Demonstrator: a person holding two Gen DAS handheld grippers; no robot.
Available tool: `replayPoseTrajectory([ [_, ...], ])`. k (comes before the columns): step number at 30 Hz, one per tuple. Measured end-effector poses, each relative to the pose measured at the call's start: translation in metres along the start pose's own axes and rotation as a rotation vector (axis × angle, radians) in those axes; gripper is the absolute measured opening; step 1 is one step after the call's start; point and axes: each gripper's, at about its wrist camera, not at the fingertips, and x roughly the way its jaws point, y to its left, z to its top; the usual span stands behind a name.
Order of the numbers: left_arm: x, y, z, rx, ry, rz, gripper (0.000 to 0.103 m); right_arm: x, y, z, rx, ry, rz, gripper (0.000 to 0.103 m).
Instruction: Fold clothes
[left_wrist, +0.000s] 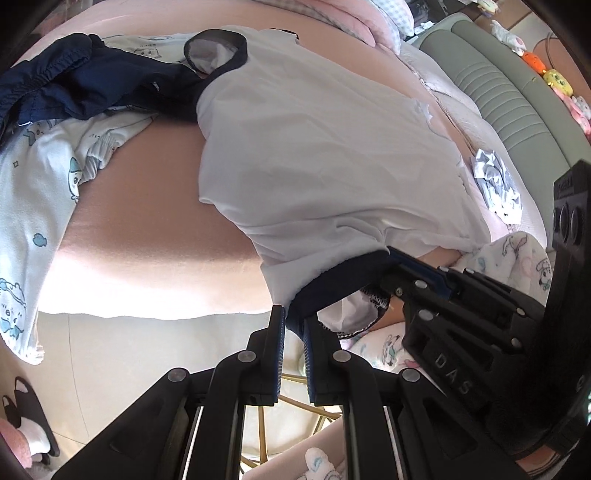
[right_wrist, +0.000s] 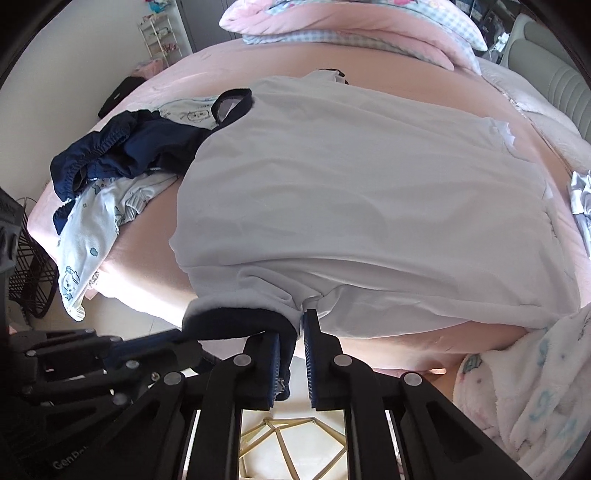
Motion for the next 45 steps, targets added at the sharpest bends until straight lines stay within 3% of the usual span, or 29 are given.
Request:
replayPoseTrajectory([
  [5,0.004,-0.005,-0.003,-0.002,0.013,0.024,0.009,-0.011,-0.007,0.003,0.039,-0.011,0.064,0.01],
  [19,0.011,-0.008,0.001,-0.056,0.013,0.01,0.01,-0.015,-0.006,0.014,0.064,-0.038,0.111,0.009],
  [21,0.012,-0.002,0.001,-0.1,0.014,0.0,0.01,-0.016,-0.008,0.014,0.066,-0.042,0.114,0.009],
  [26,0.002,0.003,0.003,-0.129,-0.044,0.044,0.01,-0.02,-0.009,0.014,0.074,-0.046,0.129,0.009],
  [28,-0.002,0.001,0.004,-0.117,-0.035,0.006,0.01,-0.021,-0.007,0.015,0.068,-0.046,0.142,0.009],
  [30,-0.002,-0.004,0.003,-0.097,-0.014,-0.02,0.02,-0.021,-0.005,0.015,0.064,-0.043,0.151,0.009],
  [31,-0.001,-0.007,0.001,-0.079,-0.012,-0.008,0.04,-0.021,-0.005,0.015,0.064,-0.041,0.156,0.009],
  [32,0.0,-0.012,-0.001,-0.062,-0.014,0.011,0.072,-0.022,-0.006,0.015,0.068,-0.04,0.16,0.009],
  [33,0.002,-0.015,-0.003,-0.05,-0.015,0.028,0.083,-0.022,-0.006,0.016,0.068,-0.039,0.159,0.009],
  [36,0.003,-0.016,-0.006,-0.052,-0.013,0.038,0.085,-0.023,-0.009,0.016,0.071,-0.035,0.155,0.009],
  [40,0.002,-0.009,-0.001,-0.05,-0.035,0.115,0.085,-0.025,-0.014,0.016,0.095,-0.037,0.167,0.009],
  [45,-0.008,0.009,-0.002,-0.102,-0.045,0.083,0.085,-0.027,-0.018,0.017,0.094,-0.046,0.143,0.009],
])
